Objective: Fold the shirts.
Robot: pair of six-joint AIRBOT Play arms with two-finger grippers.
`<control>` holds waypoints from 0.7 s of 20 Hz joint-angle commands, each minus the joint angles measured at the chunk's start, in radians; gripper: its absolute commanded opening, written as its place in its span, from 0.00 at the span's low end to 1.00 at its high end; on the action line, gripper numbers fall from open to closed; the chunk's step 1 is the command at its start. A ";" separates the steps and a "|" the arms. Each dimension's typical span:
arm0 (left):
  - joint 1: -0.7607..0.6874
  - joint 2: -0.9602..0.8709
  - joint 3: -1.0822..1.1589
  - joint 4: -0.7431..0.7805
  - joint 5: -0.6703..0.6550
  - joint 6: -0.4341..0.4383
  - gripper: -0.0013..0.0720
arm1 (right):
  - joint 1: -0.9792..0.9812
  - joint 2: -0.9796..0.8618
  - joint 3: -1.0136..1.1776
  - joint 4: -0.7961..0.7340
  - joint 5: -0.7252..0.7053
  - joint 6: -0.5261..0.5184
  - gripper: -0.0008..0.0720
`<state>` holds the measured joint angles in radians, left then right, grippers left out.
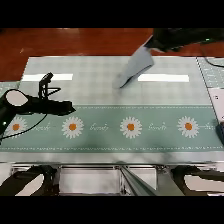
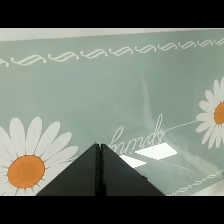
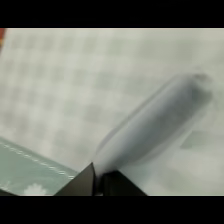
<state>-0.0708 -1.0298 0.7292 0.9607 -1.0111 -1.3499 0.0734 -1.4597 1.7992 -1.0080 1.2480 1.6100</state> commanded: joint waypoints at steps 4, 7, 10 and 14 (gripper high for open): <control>0.000 0.003 -0.002 0.000 -0.002 0.033 0.04 | -0.266 0.171 0.041 -0.261 0.315 0.149 0.04; -0.001 0.003 -0.002 0.000 0.016 0.034 0.04 | -0.397 0.241 0.034 -0.320 0.407 0.194 0.04; -0.001 0.003 -0.002 -0.001 0.032 0.053 0.04 | -0.542 0.332 -0.061 -0.321 0.463 0.233 0.04; -0.001 0.003 -0.001 -0.001 0.035 0.060 0.04 | -0.729 0.489 -0.280 -0.341 0.485 0.249 0.04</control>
<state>-0.0708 -1.0271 0.7277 0.9600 -0.9821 -1.2984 -0.5278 -1.0698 1.6440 -1.3258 1.6913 1.8343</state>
